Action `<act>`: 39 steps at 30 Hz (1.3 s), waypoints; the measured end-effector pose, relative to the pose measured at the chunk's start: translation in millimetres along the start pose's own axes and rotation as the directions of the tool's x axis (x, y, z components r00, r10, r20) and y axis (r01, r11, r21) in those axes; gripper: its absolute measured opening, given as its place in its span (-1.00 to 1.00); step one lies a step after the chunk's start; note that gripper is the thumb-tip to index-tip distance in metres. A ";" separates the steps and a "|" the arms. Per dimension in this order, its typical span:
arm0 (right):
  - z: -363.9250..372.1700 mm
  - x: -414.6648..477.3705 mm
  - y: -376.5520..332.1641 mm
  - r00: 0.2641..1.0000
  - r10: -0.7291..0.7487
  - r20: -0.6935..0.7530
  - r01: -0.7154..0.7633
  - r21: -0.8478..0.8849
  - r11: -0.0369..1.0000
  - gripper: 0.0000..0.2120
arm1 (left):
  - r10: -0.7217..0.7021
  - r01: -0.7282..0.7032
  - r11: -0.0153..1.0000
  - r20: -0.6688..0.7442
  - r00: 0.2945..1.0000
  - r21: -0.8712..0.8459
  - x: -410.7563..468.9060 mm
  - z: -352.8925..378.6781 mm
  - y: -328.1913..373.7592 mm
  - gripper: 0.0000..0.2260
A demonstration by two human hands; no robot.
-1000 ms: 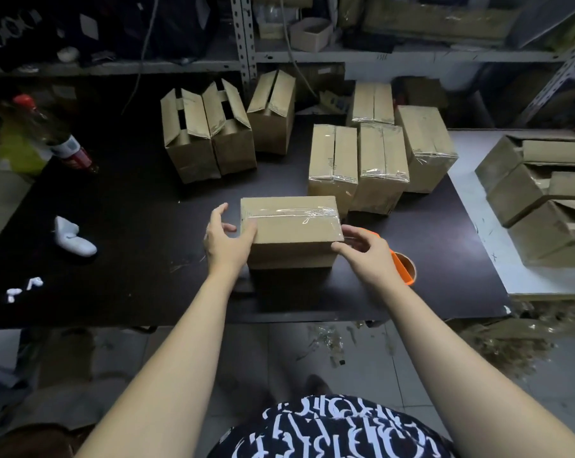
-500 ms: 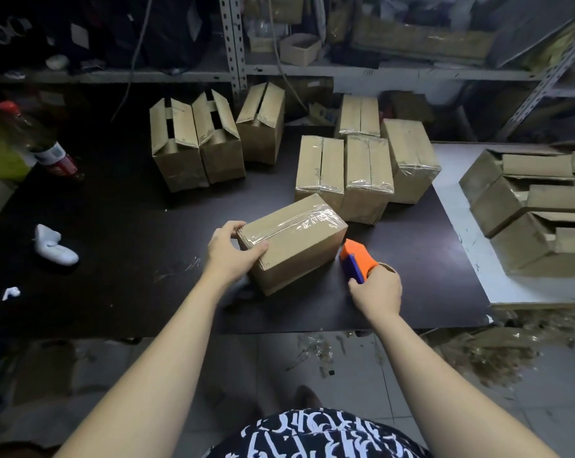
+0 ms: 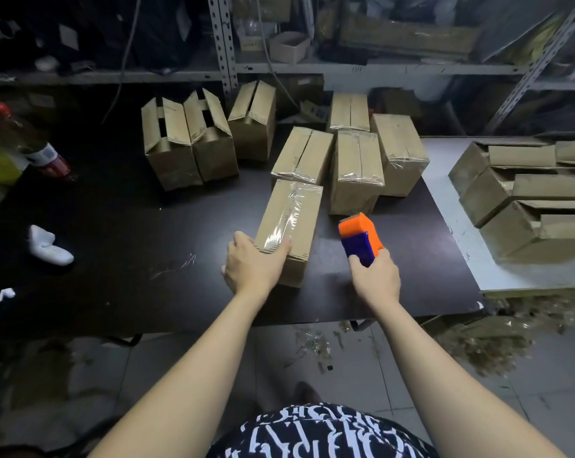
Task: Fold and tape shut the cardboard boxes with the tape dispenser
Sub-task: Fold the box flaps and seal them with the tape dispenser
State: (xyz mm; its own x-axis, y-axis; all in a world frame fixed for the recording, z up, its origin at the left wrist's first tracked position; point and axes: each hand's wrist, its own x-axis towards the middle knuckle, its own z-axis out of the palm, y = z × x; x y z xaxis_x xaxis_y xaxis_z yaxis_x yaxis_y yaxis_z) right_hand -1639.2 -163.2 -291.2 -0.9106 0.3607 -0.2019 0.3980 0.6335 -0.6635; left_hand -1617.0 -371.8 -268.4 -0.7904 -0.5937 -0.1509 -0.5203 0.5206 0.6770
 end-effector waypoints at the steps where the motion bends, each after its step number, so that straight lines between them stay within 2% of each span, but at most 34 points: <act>1: -3.9 -2.4 -4.7 1.000 -0.019 -0.012 0.020 0.049 0.999 -0.61 | 0.005 -0.005 0.999 -0.003 1.000 0.039 -1.2 0.3 2.6 -0.35; 4: -14.9 -10.3 -18.2 0.987 -0.162 0.003 0.160 0.153 0.975 -0.62 | 0.081 -0.072 0.990 -0.070 0.994 0.124 1.0 -4.5 9.3 -0.28; 5: -18.7 -14.2 -22.1 0.974 -0.227 0.018 0.222 0.155 0.963 -0.61 | 0.140 -0.132 0.988 -0.104 0.985 0.086 3.1 -7.7 12.8 -0.29; 7: -23.9 -22.2 -31.1 0.940 -0.340 0.037 0.330 0.165 0.930 -0.59 | 0.260 -0.270 0.957 -0.099 0.961 -0.107 9.1 -16.7 25.2 -0.41; 8: -25.4 -25.9 -34.6 0.922 -0.385 0.046 0.371 0.183 0.910 -0.60 | 0.295 -0.296 0.924 -0.040 0.955 -0.244 11.5 -23.9 34.8 -0.50; 10: -28.0 -32.0 -40.6 0.886 -0.459 0.067 0.433 0.239 0.869 -0.65 | 0.332 -0.206 0.840 0.174 0.927 -0.502 14.7 -41.6 54.3 -0.62; 12: -31.3 -36.7 -44.9 0.845 -0.530 0.071 0.492 0.289 0.822 -0.67 | 0.410 -0.146 0.774 0.312 0.857 -0.616 17.5 -58.0 64.8 -0.69; 14: -34.3 -39.3 -46.8 0.811 -0.582 0.058 0.540 0.310 0.783 -0.65 | 0.494 -0.195 0.736 0.317 0.810 -0.648 20.5 -69.9 65.9 -0.75; 17: -37.5 -40.4 -45.6 0.777 -0.629 0.037 0.586 0.324 0.743 -0.61 | 0.548 -0.252 0.713 0.295 0.783 -0.654 23.3 -79.3 63.6 -0.79; 27: -35.4 -35.6 -34.0 0.702 -0.708 0.080 0.662 0.293 0.689 -0.60 | 0.588 -0.310 0.768 0.424 0.689 -0.560 21.9 -91.0 60.9 -0.79; 29: -35.0 -35.1 -33.4 0.691 -0.719 0.082 0.673 0.292 0.680 -0.59 | 0.603 -0.340 0.755 0.392 0.695 -0.560 21.4 -90.6 60.1 -0.73; 33: -32.9 -35.4 -34.1 0.686 -0.723 0.078 0.688 0.254 0.680 -0.61 | 0.624 -0.416 0.737 0.302 0.720 -0.532 20.2 -90.3 63.5 -0.86; 36: -31.7 -33.9 -34.5 0.690 -0.719 0.085 0.686 0.238 0.687 -0.63 | 0.577 -0.403 0.771 0.271 0.771 -0.494 14.6 -87.4 68.4 -0.90; 39: -30.6 -33.6 -30.0 0.688 -0.720 0.089 0.688 0.236 0.687 -0.62 | 0.545 -0.372 0.791 0.283 0.789 -0.486 11.2 -85.6 70.8 -0.90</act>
State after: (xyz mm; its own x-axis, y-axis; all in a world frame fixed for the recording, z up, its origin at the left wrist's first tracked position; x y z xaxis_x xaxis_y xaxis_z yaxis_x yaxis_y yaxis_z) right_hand -1617.2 -173.5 -242.5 -0.9232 -0.2685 0.2749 -0.3793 0.5218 -0.7641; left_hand -1635.0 -394.2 -160.6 -0.9989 -0.0109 0.0463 0.0400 0.3342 0.9416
